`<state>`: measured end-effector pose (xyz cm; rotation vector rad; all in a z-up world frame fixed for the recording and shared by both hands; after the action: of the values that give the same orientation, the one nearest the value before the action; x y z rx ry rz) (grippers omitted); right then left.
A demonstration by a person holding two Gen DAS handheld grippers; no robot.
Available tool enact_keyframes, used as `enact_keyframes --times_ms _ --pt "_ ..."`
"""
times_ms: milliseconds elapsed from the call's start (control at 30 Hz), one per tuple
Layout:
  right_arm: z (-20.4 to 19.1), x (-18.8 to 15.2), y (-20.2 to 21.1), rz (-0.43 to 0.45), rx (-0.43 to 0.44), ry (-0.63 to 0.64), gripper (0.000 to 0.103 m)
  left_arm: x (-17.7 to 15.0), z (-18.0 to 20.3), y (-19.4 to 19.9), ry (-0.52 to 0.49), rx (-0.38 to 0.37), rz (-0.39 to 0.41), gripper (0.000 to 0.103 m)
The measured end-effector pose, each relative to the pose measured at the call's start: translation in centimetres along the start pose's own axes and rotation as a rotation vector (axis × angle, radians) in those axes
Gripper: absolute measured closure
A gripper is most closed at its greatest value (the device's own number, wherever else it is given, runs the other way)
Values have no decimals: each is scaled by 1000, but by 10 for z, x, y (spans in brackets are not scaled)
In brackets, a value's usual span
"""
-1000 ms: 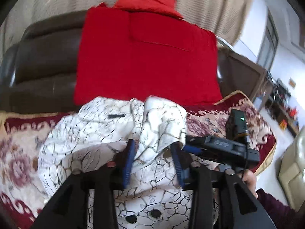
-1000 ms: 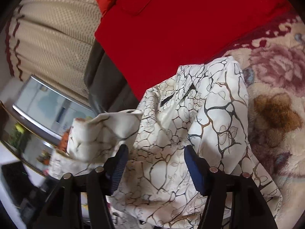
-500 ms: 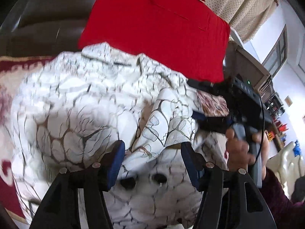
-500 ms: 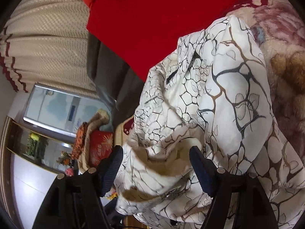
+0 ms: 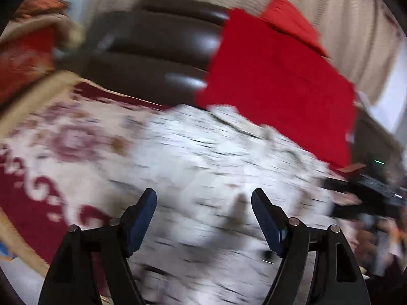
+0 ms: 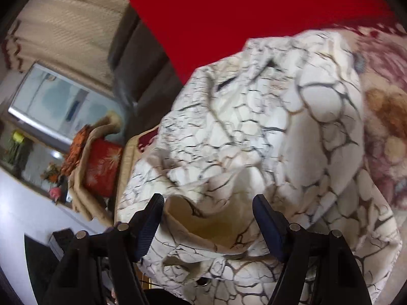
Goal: Fold large clothes
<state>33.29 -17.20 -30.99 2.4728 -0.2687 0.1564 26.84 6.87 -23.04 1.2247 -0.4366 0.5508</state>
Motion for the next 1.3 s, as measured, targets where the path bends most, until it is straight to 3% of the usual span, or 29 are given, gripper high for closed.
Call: enact_keyframes --times_ms 100,200,267,367,500,600,767,933,1000,1033,1067,1133,1233,1300 --pt "4 0 2 -4 42 -33 28 -3 -16 -20 38 75 -52 25" --pt "-10 -7 2 -20 56 30 28 -13 -20 -41 5 142 -144 25" --pt "-27 -22 -4 -79 23 131 28 -17 -20 -47 -7 166 -165 25" --pt "-44 -54 -13 -159 -113 301 28 -21 -21 -49 -21 173 -173 25" --pt "-49 -85 -8 -219 -70 348 28 -34 -23 -52 -50 194 -216 25" --pt "-36 -80 13 -167 -68 293 28 -36 -23 -50 -60 183 -219 25" --pt "-10 -44 44 -6 88 59 28 -40 -21 -49 -97 193 -224 25" --pt "-5 -22 17 -12 199 -68 28 -41 -21 -48 -105 192 -226 25" --pt "-5 -16 5 -16 196 -77 33 -41 -21 -48 -105 187 -226 25" --pt "-5 -14 -4 -19 165 -73 53 -41 -21 -47 -105 185 -226 25" --pt "-7 -10 -9 -30 140 -56 84 -41 -21 -47 -102 183 -223 25" --pt "-13 -4 -17 -36 65 -14 95 -39 -20 -43 -91 171 -210 25" --pt "-41 12 -1 43 13 84 97 -28 -22 -30 -64 158 -141 25" --pt "-74 21 24 126 42 159 97 -21 -23 -20 -36 141 -89 25"
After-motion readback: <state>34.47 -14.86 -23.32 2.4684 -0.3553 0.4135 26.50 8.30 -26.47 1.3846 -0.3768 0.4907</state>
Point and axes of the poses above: each gripper's, at about its wrist camera, not at the fingertips, and y roughly against the way its jaws point, z to its right, x to its top, the point moved 10 cm from there along -y, roughly the way its jaws point, and after that the axes turned 14 degrees about -z, right-handed, at the moved point
